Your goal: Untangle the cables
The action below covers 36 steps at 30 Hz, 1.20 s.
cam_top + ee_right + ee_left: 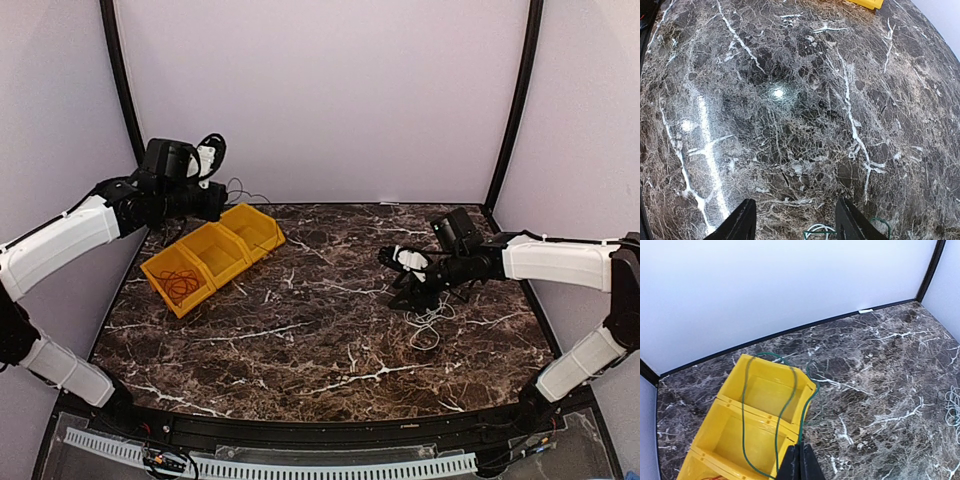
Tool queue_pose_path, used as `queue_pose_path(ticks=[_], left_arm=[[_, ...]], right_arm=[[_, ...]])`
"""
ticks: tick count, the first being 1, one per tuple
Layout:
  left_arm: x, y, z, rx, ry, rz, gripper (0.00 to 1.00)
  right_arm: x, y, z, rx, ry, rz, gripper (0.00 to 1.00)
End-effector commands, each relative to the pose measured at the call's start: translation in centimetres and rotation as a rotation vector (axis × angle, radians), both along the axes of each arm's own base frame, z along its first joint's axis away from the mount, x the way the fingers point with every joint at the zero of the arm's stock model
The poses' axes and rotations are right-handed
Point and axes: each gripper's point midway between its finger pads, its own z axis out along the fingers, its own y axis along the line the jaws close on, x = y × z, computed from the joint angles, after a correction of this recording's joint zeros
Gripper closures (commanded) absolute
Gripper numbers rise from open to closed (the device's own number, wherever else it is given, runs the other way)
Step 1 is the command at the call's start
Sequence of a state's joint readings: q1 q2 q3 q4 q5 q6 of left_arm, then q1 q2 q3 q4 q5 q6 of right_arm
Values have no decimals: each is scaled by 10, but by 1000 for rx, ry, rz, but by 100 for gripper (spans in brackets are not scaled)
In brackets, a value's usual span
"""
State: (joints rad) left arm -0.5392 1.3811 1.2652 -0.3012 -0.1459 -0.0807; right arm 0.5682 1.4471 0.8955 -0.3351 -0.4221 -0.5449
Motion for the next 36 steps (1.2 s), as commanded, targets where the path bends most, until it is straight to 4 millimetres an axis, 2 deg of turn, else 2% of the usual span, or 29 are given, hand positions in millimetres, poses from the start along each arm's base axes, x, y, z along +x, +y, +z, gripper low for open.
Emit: queue_pose_path(ticks=[1, 5, 10, 16, 23, 28, 36], left_arm=[[1, 38, 16, 107, -35, 73, 100], [7, 68, 40, 132, -94, 137, 100], [13, 96, 46, 187, -103, 217, 100], [10, 117, 57, 173, -124, 273, 100], [13, 132, 55, 178, -126, 316, 100], [21, 131, 36, 196, -103, 312, 100], [31, 125, -7, 215, -38, 292, 100]], right_arm=[[6, -1, 11, 22, -59, -6, 44], [6, -1, 11, 22, -62, -5, 44], [6, -2, 10, 19, -63, -6, 44], [6, -2, 12, 20, -69, -7, 44], [6, -3, 12, 18, -75, -7, 44], [6, -4, 12, 16, -82, -8, 44], [6, -7, 15, 16, -98, -15, 44]])
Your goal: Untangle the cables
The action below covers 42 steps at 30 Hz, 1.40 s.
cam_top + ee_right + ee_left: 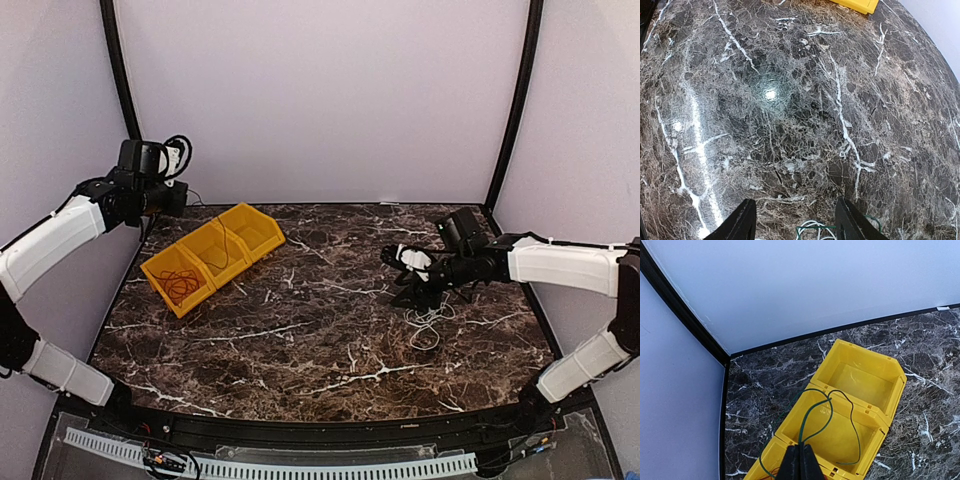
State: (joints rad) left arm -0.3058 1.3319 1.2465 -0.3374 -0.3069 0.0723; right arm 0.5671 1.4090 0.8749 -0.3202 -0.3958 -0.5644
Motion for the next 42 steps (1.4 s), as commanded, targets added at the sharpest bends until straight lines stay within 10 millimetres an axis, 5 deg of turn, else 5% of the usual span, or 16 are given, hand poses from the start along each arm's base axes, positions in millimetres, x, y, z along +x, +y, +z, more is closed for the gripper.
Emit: queue_pose_path(ticks=[1, 32, 37, 42], left_arm=[[7, -2, -19, 2, 26, -6, 100], [44, -40, -165, -181, 335, 2, 100], [46, -37, -171, -180, 348, 22, 98], [44, -31, -156, -181, 320, 43, 77]], right_arm=[[5, -3, 9, 21, -47, -11, 44], [9, -7, 2, -4, -49, -21, 44], [8, -8, 0, -11, -46, -22, 44], [9, -9, 0, -15, -49, -24, 44]])
